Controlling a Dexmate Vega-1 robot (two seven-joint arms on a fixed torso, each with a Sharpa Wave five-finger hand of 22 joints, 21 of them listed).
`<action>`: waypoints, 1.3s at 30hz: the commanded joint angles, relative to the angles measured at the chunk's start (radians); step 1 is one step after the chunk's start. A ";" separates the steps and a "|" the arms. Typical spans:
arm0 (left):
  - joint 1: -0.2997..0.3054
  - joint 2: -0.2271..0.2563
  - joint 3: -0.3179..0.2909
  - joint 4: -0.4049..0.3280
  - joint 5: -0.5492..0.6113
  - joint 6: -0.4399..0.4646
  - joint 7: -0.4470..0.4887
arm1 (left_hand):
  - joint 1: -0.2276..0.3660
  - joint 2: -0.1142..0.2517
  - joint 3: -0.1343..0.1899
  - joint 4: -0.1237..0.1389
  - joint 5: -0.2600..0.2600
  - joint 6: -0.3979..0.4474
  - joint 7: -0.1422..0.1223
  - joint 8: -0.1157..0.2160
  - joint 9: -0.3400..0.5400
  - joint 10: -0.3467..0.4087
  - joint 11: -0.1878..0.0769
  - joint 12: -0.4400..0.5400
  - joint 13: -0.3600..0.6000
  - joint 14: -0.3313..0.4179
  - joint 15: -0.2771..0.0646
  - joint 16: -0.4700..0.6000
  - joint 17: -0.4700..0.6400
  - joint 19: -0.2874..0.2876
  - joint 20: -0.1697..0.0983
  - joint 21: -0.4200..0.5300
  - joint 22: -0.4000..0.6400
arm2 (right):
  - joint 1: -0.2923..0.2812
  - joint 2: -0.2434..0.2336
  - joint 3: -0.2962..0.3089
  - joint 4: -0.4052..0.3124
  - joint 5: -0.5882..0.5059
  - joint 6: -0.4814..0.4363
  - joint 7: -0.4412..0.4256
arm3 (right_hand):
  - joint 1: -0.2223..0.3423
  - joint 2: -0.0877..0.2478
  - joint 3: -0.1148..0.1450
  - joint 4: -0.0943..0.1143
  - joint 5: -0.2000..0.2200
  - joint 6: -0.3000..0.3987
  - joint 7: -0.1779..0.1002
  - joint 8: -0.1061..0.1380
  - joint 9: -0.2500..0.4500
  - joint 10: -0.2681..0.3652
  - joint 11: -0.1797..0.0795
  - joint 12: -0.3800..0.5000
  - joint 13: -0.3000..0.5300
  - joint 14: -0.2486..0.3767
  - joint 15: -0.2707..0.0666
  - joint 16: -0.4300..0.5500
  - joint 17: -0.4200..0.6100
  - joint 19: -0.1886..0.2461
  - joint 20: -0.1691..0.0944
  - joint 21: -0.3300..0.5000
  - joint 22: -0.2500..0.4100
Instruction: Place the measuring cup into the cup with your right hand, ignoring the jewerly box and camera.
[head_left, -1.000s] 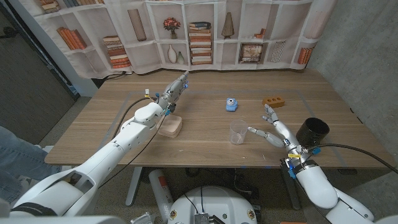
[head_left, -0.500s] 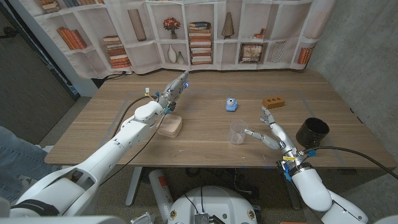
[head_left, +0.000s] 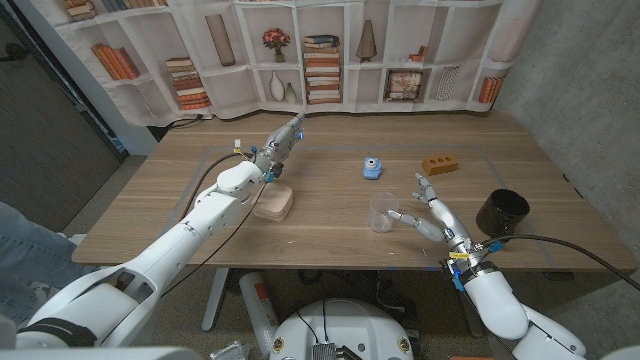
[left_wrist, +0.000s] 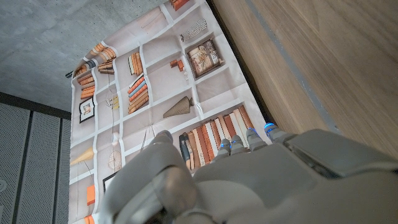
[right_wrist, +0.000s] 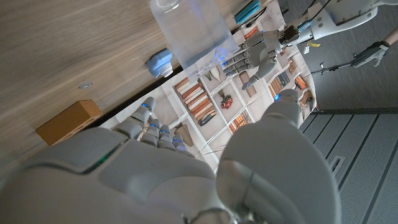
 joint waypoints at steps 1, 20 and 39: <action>-0.004 -0.001 0.003 -0.002 0.001 0.009 0.001 | 0.003 0.009 0.000 -0.006 -0.001 -0.003 -0.010 0.003 0.005 -0.023 0.002 0.003 0.004 -0.082 0.005 0.000 0.003 -0.123 0.005 0.000 0.004 | 0.004 -0.014 -0.019 -0.003 -0.006 -0.005 -0.013 | 0.009 0.009 -0.006 -0.004 0.011 -0.033 0.020 0.004 0.002 0.005 0.004 0.007 0.000 0.006 0.007 0.005 0.002 0.012 -0.003 -0.002 0.003; 0.013 0.018 -0.002 -0.046 0.006 0.019 0.014 | 0.003 0.011 -0.001 -0.006 -0.003 -0.005 -0.011 0.002 0.005 -0.023 0.005 0.003 0.004 -0.082 0.005 0.001 0.003 -0.123 0.004 -0.003 0.004 | 0.030 -0.013 -0.064 0.035 -0.035 0.016 -0.043 | 0.015 0.028 -0.006 0.001 0.023 -0.018 0.017 0.008 0.002 0.007 0.007 0.008 0.000 0.008 0.010 0.005 0.002 0.019 0.007 -0.012 0.002; 0.034 0.033 -0.005 -0.086 0.009 0.032 0.032 | 0.003 0.012 -0.003 -0.006 -0.004 -0.006 -0.012 0.002 0.005 -0.023 0.009 0.004 0.004 -0.083 0.010 0.000 0.004 -0.121 0.003 -0.005 0.005 | 0.077 0.022 -0.127 0.102 -0.099 0.033 -0.126 | 0.038 0.032 -0.011 -0.004 0.037 -0.014 0.005 0.008 0.002 0.001 0.004 0.007 0.000 0.002 0.007 0.002 0.000 0.020 0.004 -0.026 0.002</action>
